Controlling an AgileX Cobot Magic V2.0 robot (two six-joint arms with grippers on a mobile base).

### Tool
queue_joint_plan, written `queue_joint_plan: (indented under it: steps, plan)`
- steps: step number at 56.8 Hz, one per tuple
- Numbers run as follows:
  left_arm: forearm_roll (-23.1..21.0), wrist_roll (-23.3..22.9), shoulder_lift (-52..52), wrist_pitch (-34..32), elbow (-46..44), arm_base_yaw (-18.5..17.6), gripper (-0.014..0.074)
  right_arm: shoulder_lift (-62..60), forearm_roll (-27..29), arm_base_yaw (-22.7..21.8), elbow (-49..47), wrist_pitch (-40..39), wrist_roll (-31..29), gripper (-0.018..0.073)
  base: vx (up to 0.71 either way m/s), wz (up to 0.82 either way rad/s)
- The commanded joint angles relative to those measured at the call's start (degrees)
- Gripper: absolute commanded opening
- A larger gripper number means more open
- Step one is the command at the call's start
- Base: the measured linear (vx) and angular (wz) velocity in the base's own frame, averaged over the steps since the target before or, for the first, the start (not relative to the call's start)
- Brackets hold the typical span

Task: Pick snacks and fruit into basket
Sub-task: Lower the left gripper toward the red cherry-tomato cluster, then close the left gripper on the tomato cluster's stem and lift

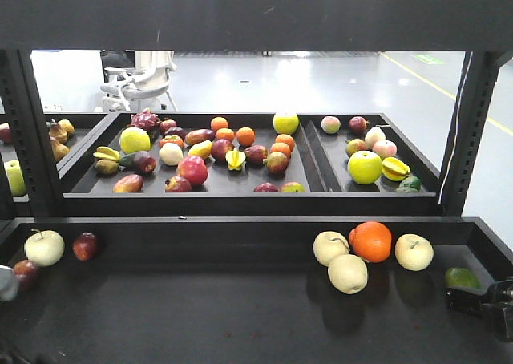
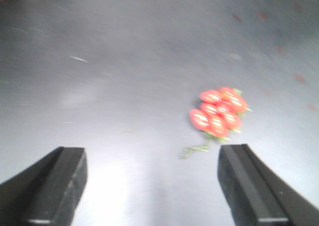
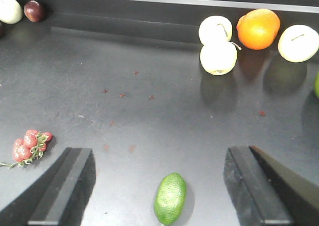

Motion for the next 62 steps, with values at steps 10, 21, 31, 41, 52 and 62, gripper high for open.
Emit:
queue_joint_plan:
  steps: [10,21,31,41,52,62]
  plan:
    - [-18.99,16.35,12.18,3.92,-10.12,-0.30,0.0627,-0.88,1.39,-0.13,-1.88,-2.67,-0.19,0.0586,0.00,0.00]
    - [-24.22,22.72,22.11,5.01,-18.02,-0.35,0.0624,-0.88,1.39,-0.13,-1.88,-2.62,-0.19,0.0586,0.00,0.00]
    - [-23.66,22.86,30.31,6.34,-23.99,-1.56,0.0624,-0.88,1.39,-0.13,-1.88,-2.56,-0.14,0.0586,0.00,0.00]
    - [-19.79,16.74,38.05,6.34,-28.24,-5.86,0.0621,-0.88,1.39,-0.13,-1.88,-2.51,-0.14,0.0586,0.00,0.00]
    - [-7.90,3.28,44.92,7.90,-31.89,-9.45,0.0616,-0.88,1.39,-0.13,-1.88,-2.46,-0.14,0.0586,0.00,0.00]
    - [-6.19,0.34,48.97,9.29,-35.06,-9.67,0.0611,-0.88,1.39,-0.13,-1.88,-2.46,-0.14,0.0586,0.00,0.00]
